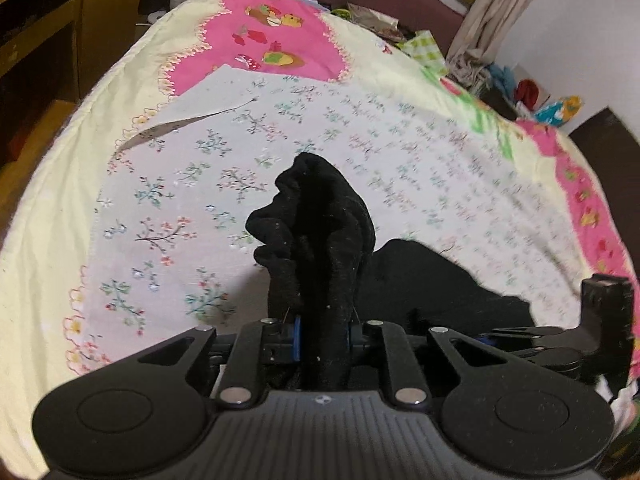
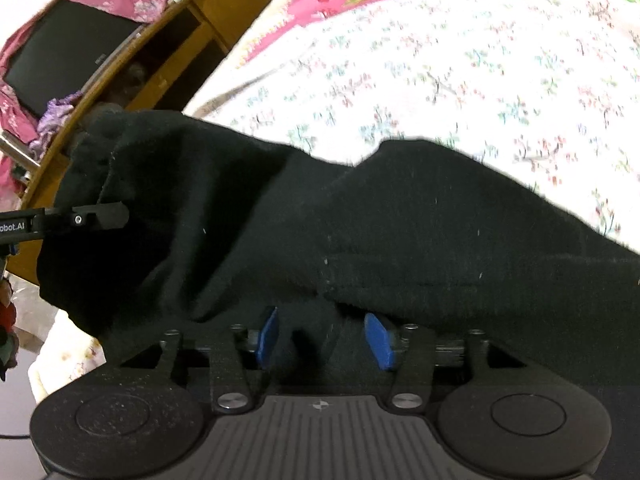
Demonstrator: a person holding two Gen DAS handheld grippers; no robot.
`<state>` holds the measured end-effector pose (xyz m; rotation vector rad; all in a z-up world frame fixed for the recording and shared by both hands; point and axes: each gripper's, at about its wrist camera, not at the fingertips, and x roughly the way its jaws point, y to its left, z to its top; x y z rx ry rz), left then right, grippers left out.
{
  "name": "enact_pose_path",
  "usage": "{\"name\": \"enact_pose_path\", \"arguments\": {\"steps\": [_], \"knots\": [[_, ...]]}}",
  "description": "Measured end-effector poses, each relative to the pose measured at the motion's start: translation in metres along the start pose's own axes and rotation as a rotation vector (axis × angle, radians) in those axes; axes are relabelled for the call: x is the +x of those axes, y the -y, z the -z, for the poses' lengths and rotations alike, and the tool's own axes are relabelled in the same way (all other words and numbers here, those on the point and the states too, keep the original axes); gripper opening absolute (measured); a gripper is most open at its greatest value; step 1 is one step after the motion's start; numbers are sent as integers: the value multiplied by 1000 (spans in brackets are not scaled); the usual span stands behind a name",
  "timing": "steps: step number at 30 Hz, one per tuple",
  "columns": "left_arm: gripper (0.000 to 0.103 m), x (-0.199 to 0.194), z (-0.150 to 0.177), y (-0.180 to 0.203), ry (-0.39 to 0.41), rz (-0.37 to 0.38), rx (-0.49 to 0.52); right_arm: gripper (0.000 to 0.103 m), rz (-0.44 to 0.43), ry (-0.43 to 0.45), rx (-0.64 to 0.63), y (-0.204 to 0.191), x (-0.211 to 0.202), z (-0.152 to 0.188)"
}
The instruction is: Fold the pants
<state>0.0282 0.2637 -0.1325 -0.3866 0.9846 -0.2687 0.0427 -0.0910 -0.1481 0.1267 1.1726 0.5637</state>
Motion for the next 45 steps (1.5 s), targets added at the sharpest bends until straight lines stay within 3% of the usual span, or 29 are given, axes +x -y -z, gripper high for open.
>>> {"name": "enact_pose_path", "arguments": {"steps": [5, 9, 14, 21, 23, 33, 42, 45], "knots": [[27, -2, -2, 25, 7, 84, -13, 41, -48, 28, 78, 10, -7, -2], [27, 7, -2, 63, -6, 172, 37, 41, -55, 36, 114, 15, -10, -4], [27, 33, -3, 106, -51, 313, 60, 41, -49, 71, 144, 31, -28, -5], [27, 62, -9, 160, -76, 419, 68, 41, -50, 158, 244, 70, -65, 4], [27, 68, -9, 176, -80, 425, 95, 41, -71, 186, 273, 81, -77, 10], [28, 116, 8, 250, -154, 487, 151, 41, -1, 250, 384, 135, -116, 49], [37, 181, 41, 284, -273, 432, 155, 48, 198, 259, 422, 183, -140, 87], [38, 192, 50, 289, -303, 473, 120, 48, 238, 272, 458, 200, -151, 98]]}}
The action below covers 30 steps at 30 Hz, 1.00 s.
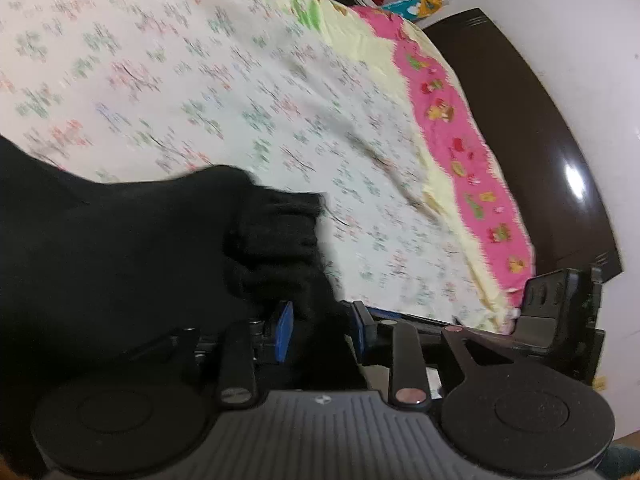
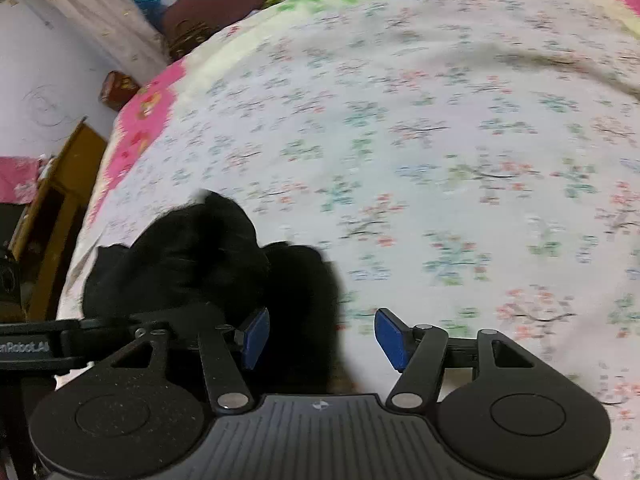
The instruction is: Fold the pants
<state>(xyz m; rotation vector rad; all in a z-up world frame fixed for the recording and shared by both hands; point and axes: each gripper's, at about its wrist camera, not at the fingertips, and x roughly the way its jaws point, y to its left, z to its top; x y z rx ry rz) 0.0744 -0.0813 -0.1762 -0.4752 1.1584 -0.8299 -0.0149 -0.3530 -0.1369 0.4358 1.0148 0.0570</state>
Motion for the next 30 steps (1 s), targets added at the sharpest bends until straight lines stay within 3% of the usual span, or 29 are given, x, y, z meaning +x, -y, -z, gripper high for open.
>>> {"name": "enact_pose_path", "arguments": {"steps": [4, 8, 12, 17, 20, 21, 24, 25, 26, 27, 28, 30], "knots": [[42, 4, 0, 14, -4, -38, 63, 49, 32, 30, 33, 17, -12, -5], [48, -21, -1, 8, 35, -78, 71, 49, 46, 89, 9, 12, -30, -8], [50, -55, -2, -16, 104, -174, 67, 50, -49, 139, -115, -26, -45, -4], [51, -87, -11, -45, 222, -166, 11, 49, -222, 144, -292, -76, -31, 3], [55, -88, -19, -59, 271, -202, 23, 49, -239, 114, -333, -83, -1, -5], [55, -84, -23, -66, 271, -225, 28, 46, -220, 93, -327, -79, 14, -9], [55, -66, -32, -104, 254, -356, -20, 7, -95, 11, -358, -63, 60, -15], [47, -62, -33, -119, 251, -369, -66, 0, -53, -14, -359, -55, 75, -15], [33, -64, -35, -139, 255, -356, -144, 0, -55, -23, -322, -44, 84, -18], [25, -69, -37, -153, 264, -346, -221, 0, -81, -31, -267, -36, 88, -24], [21, -75, -39, -157, 276, -345, -243, 0, -93, -50, -224, -33, 88, -30], [24, -92, -44, -145, 304, -401, -161, 0, -80, -66, -237, -41, 78, -35]]}}
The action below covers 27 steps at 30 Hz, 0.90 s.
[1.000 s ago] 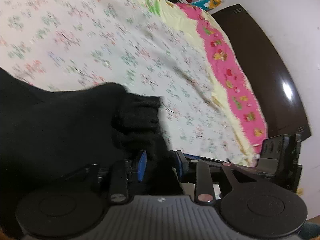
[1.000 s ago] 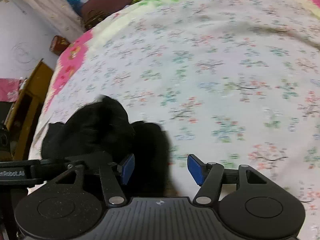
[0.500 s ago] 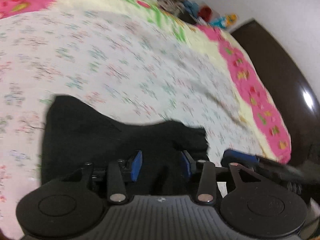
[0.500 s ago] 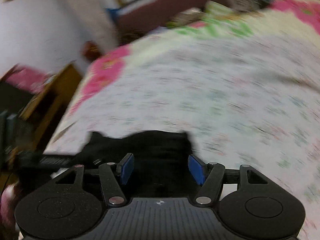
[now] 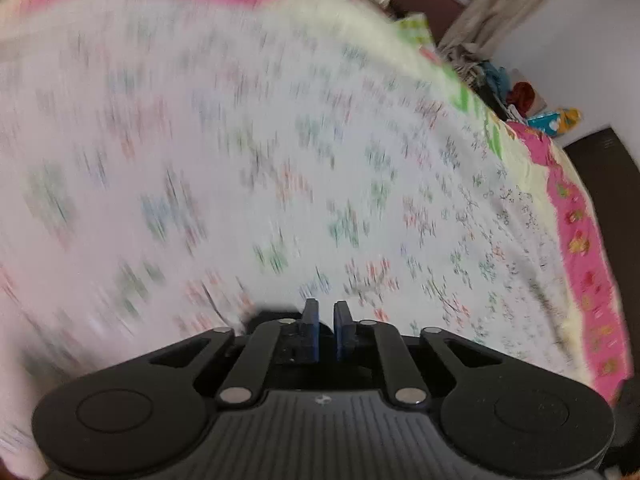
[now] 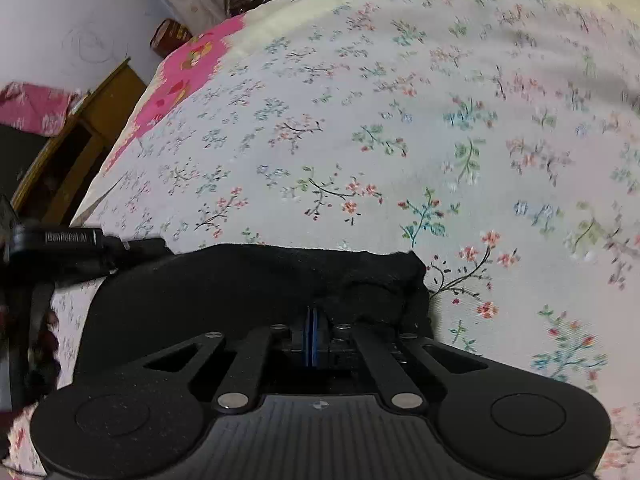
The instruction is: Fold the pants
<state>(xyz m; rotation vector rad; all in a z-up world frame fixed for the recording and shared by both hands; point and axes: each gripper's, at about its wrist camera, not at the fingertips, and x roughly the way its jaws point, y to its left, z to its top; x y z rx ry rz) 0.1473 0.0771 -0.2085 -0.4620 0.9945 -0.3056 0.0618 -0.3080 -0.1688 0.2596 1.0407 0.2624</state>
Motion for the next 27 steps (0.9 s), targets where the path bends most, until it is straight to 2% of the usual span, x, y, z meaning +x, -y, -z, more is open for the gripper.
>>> {"name": "enact_pose_path", "arguments": {"steps": [2, 3, 4, 5, 7, 8, 10, 12, 17, 18, 19, 21, 22, 25, 27], "knots": [[50, -20, -5, 11, 26, -48, 96, 0, -8, -4, -33, -14, -19, -7], [52, -30, -4, 14, 39, -47, 127, 7, -16, 7, -80, -24, -29, -12], [53, -40, -4, 16, 52, -38, 154, 23, -24, 17, -132, -34, -36, -17], [54, -51, -1, 22, 71, -42, 193, 35, -28, 34, -182, -43, -42, -25], [54, -67, 7, 30, 99, -78, 242, 37, -26, 50, -276, -59, -42, -42], [54, -77, 15, 33, 110, -49, 258, 37, -43, 46, -306, -65, -39, -51], [55, -86, 29, 38, 97, 30, 253, 37, -151, 16, -302, -74, -26, -69], [55, -85, 56, 43, 48, 83, 259, 37, -242, -52, -304, -82, -4, -82], [56, -67, 105, 47, 2, 79, 321, 36, -404, -178, -396, -119, 45, -84], [57, -67, 111, 47, -1, 68, 346, 31, -435, -201, -401, -124, 49, -78], [57, -65, 118, 45, -14, 50, 367, 28, -411, -210, -420, -127, 55, -72], [58, -53, 126, 37, -68, 9, 372, 25, -272, -230, -468, -128, 77, -59], [58, -52, 130, 35, -81, 1, 364, 33, -227, -237, -471, -125, 88, -56], [58, -56, 126, 38, -85, -2, 370, 32, -226, -217, -431, -124, 97, -56], [59, -58, 124, 39, -98, -9, 365, 31, -212, -176, -480, -133, 91, -57]]}}
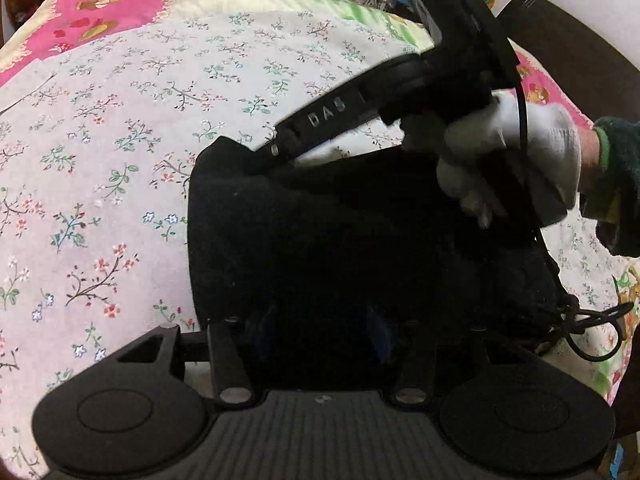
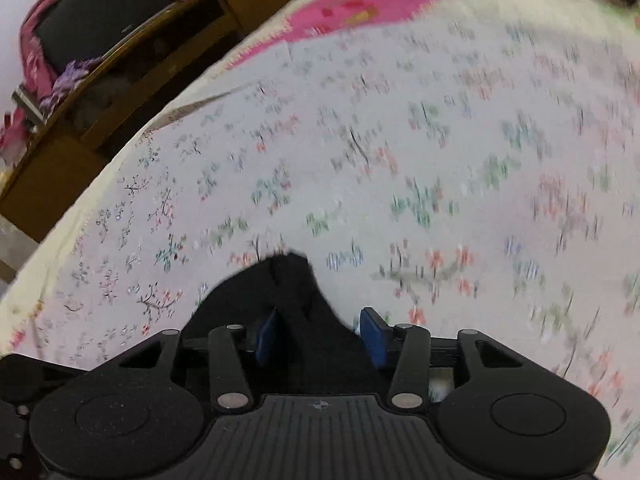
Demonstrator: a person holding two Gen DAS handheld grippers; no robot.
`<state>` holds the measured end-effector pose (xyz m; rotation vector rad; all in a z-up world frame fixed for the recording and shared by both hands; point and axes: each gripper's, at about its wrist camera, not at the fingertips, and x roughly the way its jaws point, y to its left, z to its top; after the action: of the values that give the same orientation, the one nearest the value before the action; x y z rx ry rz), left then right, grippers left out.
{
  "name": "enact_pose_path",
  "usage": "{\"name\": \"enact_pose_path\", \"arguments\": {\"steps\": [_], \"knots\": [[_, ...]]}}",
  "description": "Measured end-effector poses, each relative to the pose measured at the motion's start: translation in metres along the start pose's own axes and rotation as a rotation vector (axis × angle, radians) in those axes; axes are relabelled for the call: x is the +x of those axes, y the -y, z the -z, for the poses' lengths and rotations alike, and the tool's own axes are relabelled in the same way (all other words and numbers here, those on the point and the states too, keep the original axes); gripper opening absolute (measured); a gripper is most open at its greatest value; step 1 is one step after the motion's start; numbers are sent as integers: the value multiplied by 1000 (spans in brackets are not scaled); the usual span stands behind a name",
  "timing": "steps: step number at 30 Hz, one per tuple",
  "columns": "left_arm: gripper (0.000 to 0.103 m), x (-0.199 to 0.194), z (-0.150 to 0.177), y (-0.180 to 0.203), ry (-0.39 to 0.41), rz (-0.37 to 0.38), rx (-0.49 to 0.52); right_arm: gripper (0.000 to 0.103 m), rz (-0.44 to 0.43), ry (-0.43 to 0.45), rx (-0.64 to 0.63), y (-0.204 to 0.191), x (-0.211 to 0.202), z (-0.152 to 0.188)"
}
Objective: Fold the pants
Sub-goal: 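Pat and square the folded pants with both grippers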
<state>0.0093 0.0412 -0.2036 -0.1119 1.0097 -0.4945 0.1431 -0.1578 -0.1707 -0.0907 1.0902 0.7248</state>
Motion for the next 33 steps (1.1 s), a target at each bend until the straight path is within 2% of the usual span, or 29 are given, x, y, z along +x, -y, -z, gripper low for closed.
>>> {"name": "enact_pose_path", "arguments": {"steps": [2, 5, 7, 9, 12, 14, 16, 18, 19, 23, 26, 29, 33], "knots": [[59, -5, -5, 1, -6, -6, -15, 31, 9, 10, -3, -2, -4, -6], [59, -19, -13, 8, 30, -14, -12, 34, 52, 93, 9, 5, -45, -9], [59, -26, -17, 13, 52, 6, -7, 37, 61, 130, 15, 3, -79, 3], [60, -23, -24, 15, 61, 28, 3, 37, 55, 132, 46, 3, -106, 26], [60, -10, -24, 21, 39, 32, 42, 38, 110, 89, 66, -4, -135, 74], [62, 0, -16, 23, -9, 8, 59, 37, 126, 47, 122, -3, -138, 105], [64, 9, -8, 25, -80, -19, 77, 37, 180, -24, 187, 2, -133, 134], [64, 9, -5, 31, -97, -39, 106, 38, 217, -61, 162, 2, -125, 157], [64, 8, -6, 36, -107, -54, 127, 49, 251, -87, 144, 1, -120, 165], [64, 0, -7, 49, -113, -116, 137, 47, 218, -51, 253, 2, -137, 177], [64, -12, -4, 52, -101, -145, 91, 47, 211, 23, 202, -12, -158, 170], [64, -26, 7, 58, -109, -186, 72, 46, 190, 47, 169, -20, -162, 171], [64, -32, 36, 68, -175, -152, 71, 47, 153, 45, 200, -24, -166, 184]]}}
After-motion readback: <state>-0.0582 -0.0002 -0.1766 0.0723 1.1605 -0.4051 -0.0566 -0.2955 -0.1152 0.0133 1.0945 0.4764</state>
